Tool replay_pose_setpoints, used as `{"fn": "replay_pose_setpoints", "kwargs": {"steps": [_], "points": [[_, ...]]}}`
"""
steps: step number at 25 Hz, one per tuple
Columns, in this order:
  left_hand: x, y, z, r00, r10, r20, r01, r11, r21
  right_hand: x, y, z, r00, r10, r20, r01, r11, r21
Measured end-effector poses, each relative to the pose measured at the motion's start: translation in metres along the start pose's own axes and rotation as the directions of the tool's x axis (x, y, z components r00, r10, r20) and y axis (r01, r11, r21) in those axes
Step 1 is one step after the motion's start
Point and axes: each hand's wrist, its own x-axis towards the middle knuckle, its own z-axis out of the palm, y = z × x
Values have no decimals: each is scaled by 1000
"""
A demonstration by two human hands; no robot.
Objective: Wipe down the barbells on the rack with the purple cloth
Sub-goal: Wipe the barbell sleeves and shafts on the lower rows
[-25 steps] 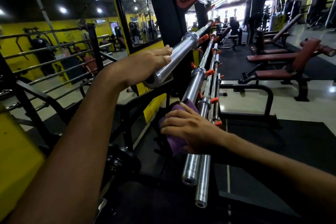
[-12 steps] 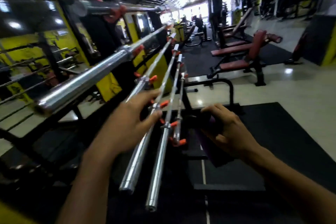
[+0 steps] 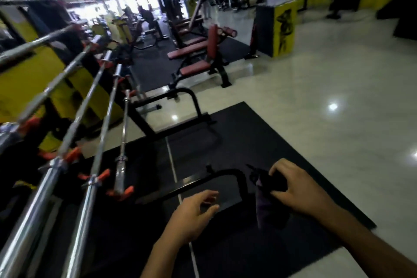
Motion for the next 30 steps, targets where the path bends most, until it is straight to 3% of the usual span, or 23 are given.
{"fn": "replay_pose_setpoints", "kwargs": {"steps": [5,8,16,23,27,30], "points": [[60,-3,45,990,-10,141,12,1000,-8,-6,64,-19,972,221,-72,-216,973,79],[108,-15,64,979,-15,206,20,1000,-21,9,99,-17,940,330,-85,-333,943,-14],[243,-25,95,944,79,320,-54,995,-84,89,163,-36,923,382,48,-365,908,-203],[360,-4,99,900,112,422,-107,994,-35,163,217,-57,901,417,-119,-433,869,-237],[447,12,105,912,76,403,-87,996,9,221,287,-74,929,330,-168,-367,875,-315],[511,27,110,946,33,324,-56,997,61,274,339,-93,904,410,-119,-425,891,-159]]}}
